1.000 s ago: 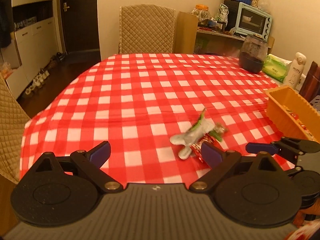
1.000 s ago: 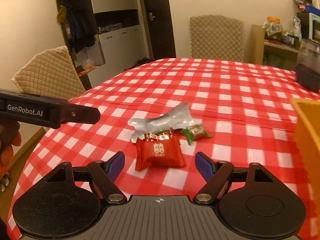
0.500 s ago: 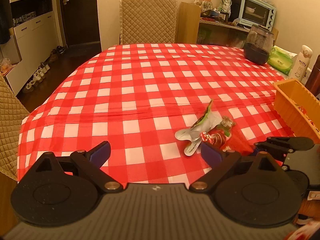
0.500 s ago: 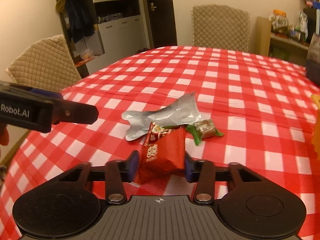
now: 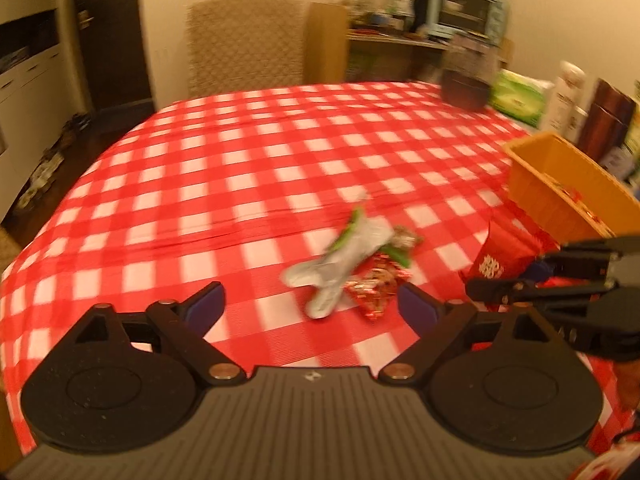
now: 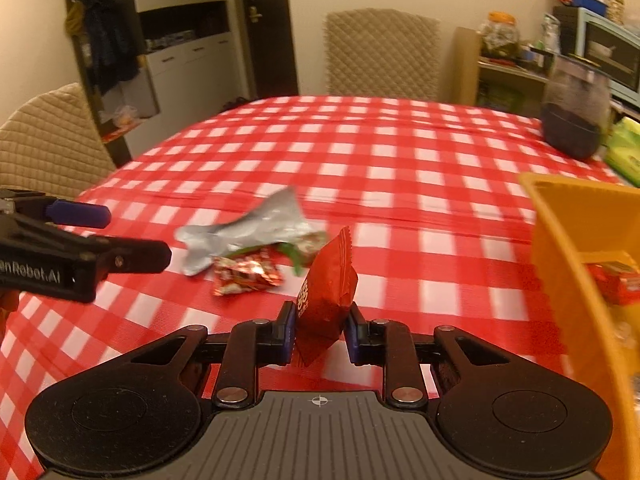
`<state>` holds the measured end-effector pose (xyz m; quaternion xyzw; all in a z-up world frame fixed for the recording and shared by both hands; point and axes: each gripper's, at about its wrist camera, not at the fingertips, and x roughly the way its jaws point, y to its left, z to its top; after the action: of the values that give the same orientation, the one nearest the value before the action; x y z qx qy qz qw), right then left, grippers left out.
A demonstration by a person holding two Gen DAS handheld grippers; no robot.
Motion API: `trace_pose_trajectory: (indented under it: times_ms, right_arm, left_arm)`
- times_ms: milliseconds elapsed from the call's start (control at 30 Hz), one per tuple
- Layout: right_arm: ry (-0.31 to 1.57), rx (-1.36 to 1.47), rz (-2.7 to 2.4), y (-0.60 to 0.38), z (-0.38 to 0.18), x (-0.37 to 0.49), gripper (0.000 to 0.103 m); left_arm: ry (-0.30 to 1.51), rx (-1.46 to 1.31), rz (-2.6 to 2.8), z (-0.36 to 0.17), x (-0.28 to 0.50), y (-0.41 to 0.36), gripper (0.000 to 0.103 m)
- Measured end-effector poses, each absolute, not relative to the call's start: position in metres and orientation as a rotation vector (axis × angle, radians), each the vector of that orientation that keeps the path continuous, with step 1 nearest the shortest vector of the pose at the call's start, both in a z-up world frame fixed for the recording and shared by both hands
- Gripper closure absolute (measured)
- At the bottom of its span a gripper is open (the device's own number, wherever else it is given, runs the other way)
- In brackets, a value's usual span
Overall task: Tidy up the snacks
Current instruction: 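Grasp the red candy with white double-happiness print using the right gripper, then grasp the dark red wrapped candy with the left gripper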
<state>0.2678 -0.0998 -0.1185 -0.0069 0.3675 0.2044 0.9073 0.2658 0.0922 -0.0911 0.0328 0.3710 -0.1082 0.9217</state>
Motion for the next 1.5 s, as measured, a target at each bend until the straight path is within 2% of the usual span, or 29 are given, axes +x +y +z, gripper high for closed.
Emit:
trace_pose_trajectory:
  times_ms: [233, 367, 500, 600, 667, 733, 800, 867, 1167, 1300, 1400, 1500]
  right_arm:
    - [0.859, 0.052, 0.392, -0.133, -0.125, 0.267, 0.077]
    - [0.865, 0.080, 0.391, -0.138, -0.127, 0.267, 0.077]
    - [0.864, 0.139, 0.390, -0.147, -0.127, 0.268, 0.077]
    - [0.859, 0.186, 0.378, -0.152, -0.127, 0.269, 0.067]
    - [0.853, 0.197, 0.363, -0.153, -0.125, 0.270, 0.045]
    - [0.852, 0.204, 0.350, -0.154, -0.124, 0.269, 0.043]
    - [0.849, 0.214, 0.341, -0.155, -0.124, 0.270, 0.043]
    - [0.846, 0.218, 0.332, -0.156, -0.123, 0.269, 0.043]
    - [0.802, 0.206, 0.274, -0.153, -0.126, 0.271, 0.043]
    - [0.792, 0.321, 0.271, -0.162, -0.128, 0.275, 0.043]
    - [0.795, 0.398, 0.264, -0.170, -0.128, 0.277, 0.043]
    - [0.792, 0.404, 0.260, -0.171, -0.126, 0.279, 0.043]
  left_arm:
    - [0.738, 0.197, -0.362, -0.106, 0.277, 0.057, 0.033]
    - [0.739, 0.236, -0.404, -0.112, 0.288, 0.044, 0.051]
    - [0.772, 0.253, -0.415, -0.122, 0.297, 0.037, 0.051]
    - [0.786, 0.272, -0.420, -0.128, 0.299, 0.036, 0.051]
    - [0.786, 0.276, -0.419, -0.129, 0.299, 0.035, 0.051]
    - [0.798, 0.261, -0.425, -0.129, 0.298, 0.035, 0.056]
    - [0.822, 0.251, -0.420, -0.131, 0.298, 0.035, 0.069]
    - [0.843, 0.215, -0.418, -0.130, 0.296, 0.035, 0.074]
    - [0.859, 0.189, -0.388, -0.128, 0.289, 0.033, 0.074]
    - [0.857, 0.180, -0.386, -0.128, 0.289, 0.034, 0.074]
    - [0.854, 0.176, -0.375, -0.129, 0.290, 0.034, 0.068]
    - [0.850, 0.170, -0.371, -0.129, 0.292, 0.035, 0.067]
